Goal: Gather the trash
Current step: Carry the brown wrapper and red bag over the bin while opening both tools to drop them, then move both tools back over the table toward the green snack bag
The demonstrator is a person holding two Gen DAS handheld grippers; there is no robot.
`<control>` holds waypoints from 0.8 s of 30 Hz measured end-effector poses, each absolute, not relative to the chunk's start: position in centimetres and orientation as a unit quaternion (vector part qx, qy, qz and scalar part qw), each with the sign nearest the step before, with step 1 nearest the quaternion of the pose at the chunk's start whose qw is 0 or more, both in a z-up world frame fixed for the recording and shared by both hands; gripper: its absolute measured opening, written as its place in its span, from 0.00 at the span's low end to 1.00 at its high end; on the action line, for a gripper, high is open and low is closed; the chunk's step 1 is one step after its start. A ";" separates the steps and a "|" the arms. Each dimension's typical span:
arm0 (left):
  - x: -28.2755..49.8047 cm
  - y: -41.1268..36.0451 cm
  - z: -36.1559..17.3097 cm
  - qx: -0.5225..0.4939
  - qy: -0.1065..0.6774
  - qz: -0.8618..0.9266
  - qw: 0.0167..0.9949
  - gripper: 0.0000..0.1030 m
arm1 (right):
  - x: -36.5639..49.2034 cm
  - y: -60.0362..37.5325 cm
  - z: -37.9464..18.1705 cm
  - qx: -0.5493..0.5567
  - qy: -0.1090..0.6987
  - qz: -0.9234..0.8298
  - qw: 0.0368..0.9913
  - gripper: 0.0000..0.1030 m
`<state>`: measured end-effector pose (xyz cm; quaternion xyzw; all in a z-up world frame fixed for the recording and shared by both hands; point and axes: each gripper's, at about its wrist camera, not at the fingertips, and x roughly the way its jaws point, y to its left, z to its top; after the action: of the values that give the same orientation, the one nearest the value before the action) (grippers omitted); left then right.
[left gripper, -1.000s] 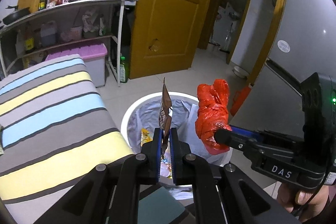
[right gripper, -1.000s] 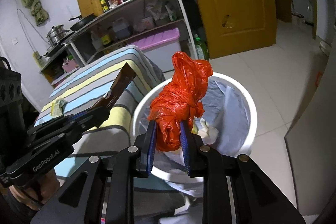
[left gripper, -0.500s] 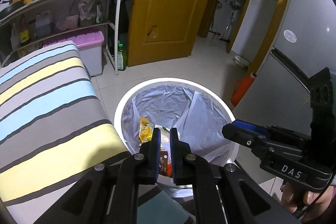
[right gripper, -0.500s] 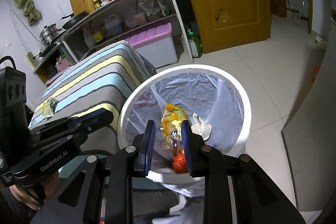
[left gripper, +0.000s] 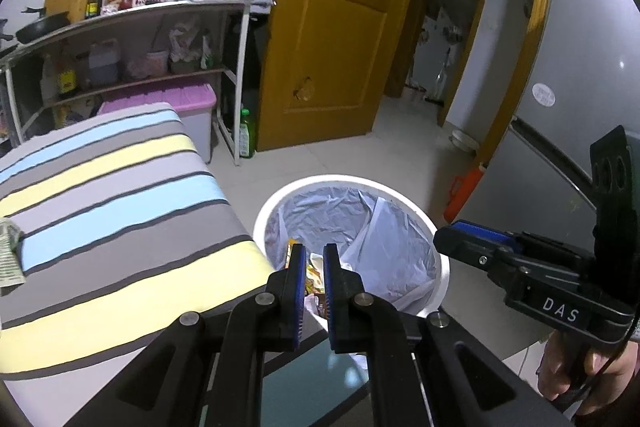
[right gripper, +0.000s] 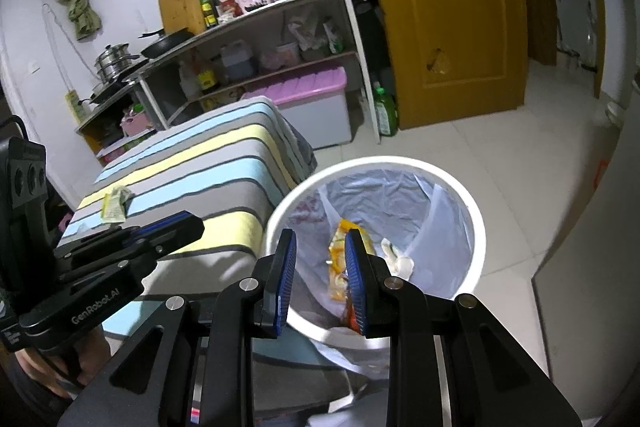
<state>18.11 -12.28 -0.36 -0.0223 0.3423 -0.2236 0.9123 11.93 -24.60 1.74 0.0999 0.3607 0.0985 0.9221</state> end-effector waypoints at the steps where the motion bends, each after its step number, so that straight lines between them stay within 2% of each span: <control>1: 17.9 -12.0 -0.1 -0.023 0.340 -0.222 0.914 0.07 | 11.7 -24.2 2.0 0.097 0.358 0.102 0.923 0.25; 24: 11.2 -2.6 3.1 -0.057 0.291 -0.135 0.945 0.07 | 8.2 -15.1 5.6 0.040 0.324 0.190 0.926 0.30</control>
<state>11.22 -2.56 3.07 -0.0570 0.2913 -0.1351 0.9453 8.17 -15.08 5.64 0.0400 0.3237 0.1901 0.9260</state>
